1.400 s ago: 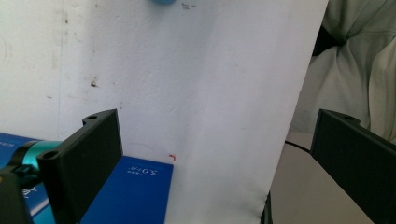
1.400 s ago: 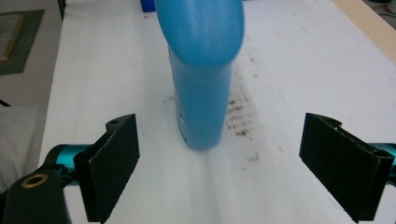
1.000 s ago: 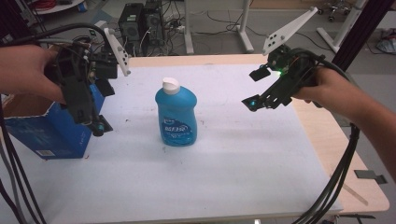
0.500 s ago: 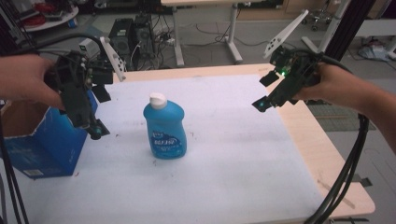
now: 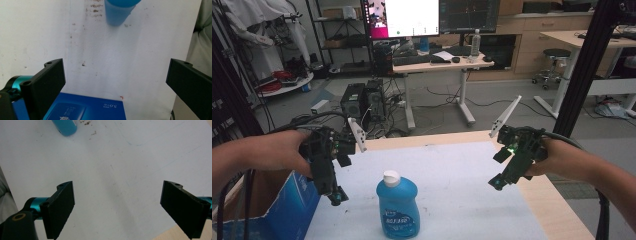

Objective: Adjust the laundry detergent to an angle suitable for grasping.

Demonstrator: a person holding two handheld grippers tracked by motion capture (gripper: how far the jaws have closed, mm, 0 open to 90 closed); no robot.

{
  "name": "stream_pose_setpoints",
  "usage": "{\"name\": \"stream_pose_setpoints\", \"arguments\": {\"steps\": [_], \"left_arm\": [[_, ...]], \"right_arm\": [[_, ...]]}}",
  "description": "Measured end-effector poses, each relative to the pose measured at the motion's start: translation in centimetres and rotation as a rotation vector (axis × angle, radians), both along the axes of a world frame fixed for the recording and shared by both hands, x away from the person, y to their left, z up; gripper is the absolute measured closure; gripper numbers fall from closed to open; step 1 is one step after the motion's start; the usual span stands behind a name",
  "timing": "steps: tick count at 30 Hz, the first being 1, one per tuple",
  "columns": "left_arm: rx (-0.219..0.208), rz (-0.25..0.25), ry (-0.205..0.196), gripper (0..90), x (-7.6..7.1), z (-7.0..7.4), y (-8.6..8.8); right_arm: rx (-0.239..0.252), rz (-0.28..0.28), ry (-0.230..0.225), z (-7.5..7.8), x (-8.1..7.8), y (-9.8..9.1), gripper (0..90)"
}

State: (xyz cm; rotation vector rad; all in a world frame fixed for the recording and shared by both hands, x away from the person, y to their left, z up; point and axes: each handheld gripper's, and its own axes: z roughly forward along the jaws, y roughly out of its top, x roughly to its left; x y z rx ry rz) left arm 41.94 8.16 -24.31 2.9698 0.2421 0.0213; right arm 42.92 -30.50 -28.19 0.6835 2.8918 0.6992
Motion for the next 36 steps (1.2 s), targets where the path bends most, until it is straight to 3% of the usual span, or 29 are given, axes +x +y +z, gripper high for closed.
{"name": "stream_pose_setpoints", "arguments": {"steps": [13,22,36], "left_arm": [[0.028,0.028,0.032,2.3,0.0,-0.1,-0.3],[0.033,0.019,0.032,2.3,-1.4,0.6,-0.4],[0.035,0.014,0.028,2.3,-1.8,0.6,-0.6]], "right_arm": [[-0.029,0.014,0.01,0.6,1.1,0.4,11.5],[-0.025,0.046,0.017,0.7,1.6,0.9,11.4],[-0.036,0.084,0.021,0.7,1.7,1.4,11.5]]}}
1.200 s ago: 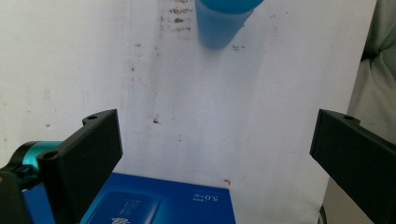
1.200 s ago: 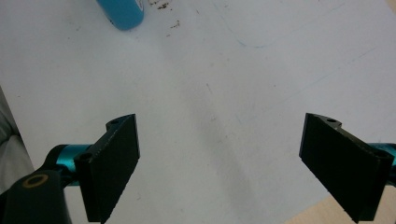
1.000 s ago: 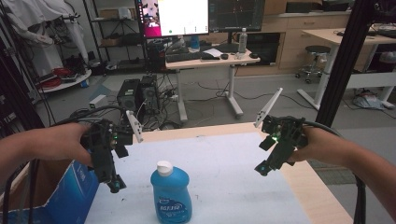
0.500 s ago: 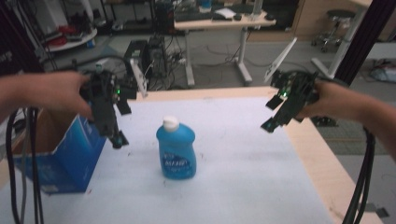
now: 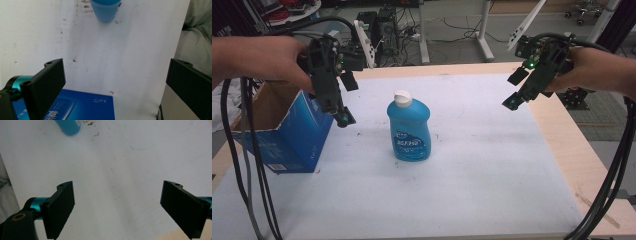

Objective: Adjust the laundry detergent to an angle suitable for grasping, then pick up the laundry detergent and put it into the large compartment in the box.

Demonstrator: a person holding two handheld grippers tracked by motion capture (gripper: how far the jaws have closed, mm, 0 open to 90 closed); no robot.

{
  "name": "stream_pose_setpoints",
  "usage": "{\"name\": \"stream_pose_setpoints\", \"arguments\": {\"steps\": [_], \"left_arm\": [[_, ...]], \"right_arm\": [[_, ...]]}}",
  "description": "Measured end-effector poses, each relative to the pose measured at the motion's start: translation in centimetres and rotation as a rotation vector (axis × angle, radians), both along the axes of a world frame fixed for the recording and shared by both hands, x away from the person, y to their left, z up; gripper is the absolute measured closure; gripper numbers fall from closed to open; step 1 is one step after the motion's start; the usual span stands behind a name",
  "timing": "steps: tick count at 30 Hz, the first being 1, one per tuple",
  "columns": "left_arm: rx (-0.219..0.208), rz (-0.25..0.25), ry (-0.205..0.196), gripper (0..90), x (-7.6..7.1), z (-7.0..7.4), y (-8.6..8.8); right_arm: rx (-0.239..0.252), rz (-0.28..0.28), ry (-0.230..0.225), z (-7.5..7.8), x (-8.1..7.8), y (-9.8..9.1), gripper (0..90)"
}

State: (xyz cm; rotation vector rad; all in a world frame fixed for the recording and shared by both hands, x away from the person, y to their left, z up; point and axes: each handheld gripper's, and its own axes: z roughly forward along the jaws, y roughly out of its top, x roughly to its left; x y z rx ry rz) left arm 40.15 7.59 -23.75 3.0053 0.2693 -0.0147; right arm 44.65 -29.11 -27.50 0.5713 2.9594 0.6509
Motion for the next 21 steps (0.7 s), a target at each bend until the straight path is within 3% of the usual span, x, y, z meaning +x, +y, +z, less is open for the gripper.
{"name": "stream_pose_setpoints", "arguments": {"steps": [21], "left_arm": [[-0.017,0.003,-0.005,2.3,-0.03,0.12,0.31]], "right_arm": [[-0.006,0.007,0.001,-0.14,0.1,0.44,11.4]]}}
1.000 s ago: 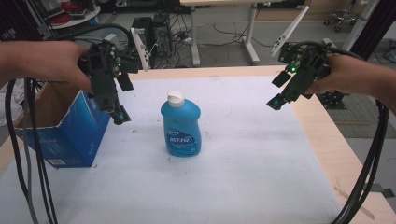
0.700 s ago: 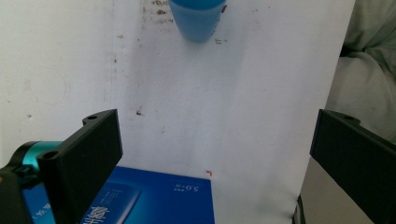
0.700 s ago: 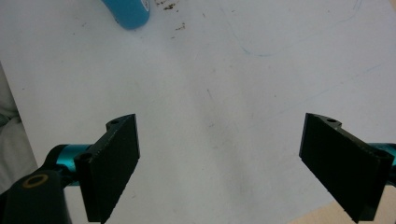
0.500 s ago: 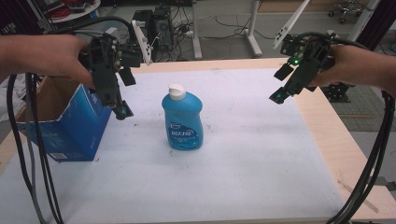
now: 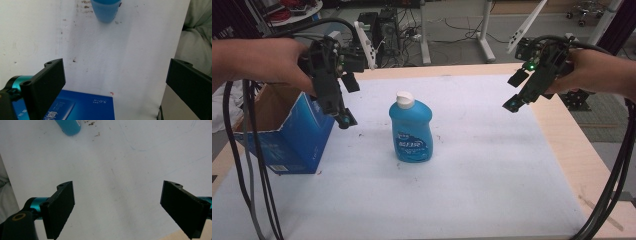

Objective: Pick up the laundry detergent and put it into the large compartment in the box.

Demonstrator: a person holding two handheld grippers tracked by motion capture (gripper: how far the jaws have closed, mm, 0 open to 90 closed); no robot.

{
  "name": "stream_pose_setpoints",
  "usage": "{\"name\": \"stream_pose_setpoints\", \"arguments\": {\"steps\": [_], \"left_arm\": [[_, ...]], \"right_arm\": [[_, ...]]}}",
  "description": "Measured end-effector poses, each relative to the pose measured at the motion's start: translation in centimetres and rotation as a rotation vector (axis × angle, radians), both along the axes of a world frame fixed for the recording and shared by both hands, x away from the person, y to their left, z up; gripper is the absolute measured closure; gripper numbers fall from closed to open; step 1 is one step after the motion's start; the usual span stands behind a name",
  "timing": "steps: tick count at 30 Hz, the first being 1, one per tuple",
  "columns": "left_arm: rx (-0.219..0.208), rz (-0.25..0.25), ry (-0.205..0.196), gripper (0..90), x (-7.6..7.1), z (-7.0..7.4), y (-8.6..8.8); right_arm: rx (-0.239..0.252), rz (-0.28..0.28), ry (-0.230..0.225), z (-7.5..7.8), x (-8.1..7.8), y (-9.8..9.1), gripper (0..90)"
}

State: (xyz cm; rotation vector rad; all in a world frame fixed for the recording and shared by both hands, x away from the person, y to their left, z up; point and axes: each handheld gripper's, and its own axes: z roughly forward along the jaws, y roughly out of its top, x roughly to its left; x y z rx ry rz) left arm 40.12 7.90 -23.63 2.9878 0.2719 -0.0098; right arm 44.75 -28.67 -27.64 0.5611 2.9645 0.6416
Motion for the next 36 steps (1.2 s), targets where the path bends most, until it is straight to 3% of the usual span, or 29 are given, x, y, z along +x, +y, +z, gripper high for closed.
{"name": "stream_pose_setpoints", "arguments": {"steps": [6,17,28,36], "left_arm": [[-0.031,-0.008,0.003,2.3,0.0,0.5,-0.6],[-0.055,-0.075,0.001,2.3,0.1,1.0,-3.4],[-0.063,-0.13,0.009,2.3,1.2,0.6,-6.3],[-0.056,-0.149,0.007,2.3,2.0,-0.4,-7.3]], "right_arm": [[0.004,0.009,0.002,0.0,0.0,0.0,11.5],[0.009,0.017,0.004,0.1,-0.2,0.1,11.5],[0.011,0.02,0.008,0.0,0.0,0.2,11.5],[0.013,0.017,0.014,-0.2,0.4,0.2,11.4]]}}
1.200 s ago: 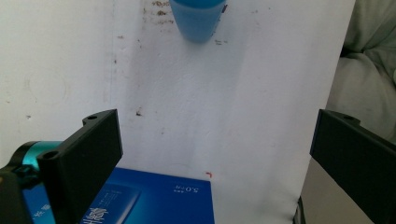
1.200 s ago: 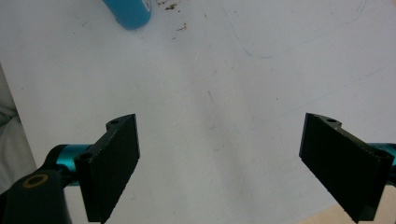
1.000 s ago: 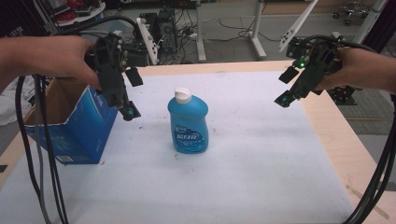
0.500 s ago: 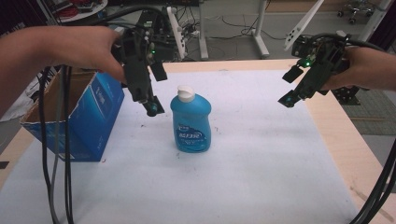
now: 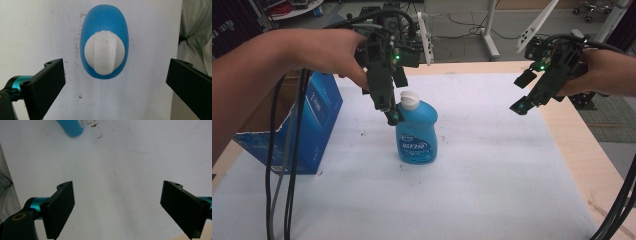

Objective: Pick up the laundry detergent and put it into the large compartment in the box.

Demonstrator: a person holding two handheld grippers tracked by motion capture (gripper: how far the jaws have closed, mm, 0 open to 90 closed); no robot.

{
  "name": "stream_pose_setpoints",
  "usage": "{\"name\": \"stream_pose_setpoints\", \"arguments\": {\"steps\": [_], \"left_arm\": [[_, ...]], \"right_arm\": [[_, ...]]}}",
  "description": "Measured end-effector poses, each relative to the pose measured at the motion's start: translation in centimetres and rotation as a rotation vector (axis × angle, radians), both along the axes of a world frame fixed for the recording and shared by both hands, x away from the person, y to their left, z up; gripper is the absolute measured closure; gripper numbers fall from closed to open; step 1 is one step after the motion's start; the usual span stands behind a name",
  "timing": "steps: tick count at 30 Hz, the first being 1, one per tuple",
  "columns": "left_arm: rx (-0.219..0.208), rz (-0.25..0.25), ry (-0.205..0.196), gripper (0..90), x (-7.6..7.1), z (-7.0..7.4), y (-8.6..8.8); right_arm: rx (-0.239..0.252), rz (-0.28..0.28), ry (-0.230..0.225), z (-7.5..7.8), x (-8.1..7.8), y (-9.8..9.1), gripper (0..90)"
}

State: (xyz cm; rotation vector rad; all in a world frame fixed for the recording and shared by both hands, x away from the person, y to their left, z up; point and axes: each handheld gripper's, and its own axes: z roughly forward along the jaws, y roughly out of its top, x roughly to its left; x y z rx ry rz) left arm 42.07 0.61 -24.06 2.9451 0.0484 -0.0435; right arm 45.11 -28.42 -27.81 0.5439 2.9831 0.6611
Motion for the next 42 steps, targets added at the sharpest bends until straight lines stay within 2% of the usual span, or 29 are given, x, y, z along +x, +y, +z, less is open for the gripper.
{"name": "stream_pose_setpoints", "arguments": {"steps": [17,38,42], "left_arm": [[0.016,-0.016,0.01,2.3,0.8,-2.2,-1.8],[0.047,-0.03,0.009,2.3,1.1,-4.2,-2.4],[0.045,-0.04,0.02,9.9,1.3,-4.3,-2.3]], "right_arm": [[0.0,0.0,0.002,-0.1,0.2,0.0,11.5],[0.002,-0.001,0.003,-0.2,0.4,0.1,11.4],[0.002,0.001,0.005,-0.3,0.5,0.1,11.4]]}}
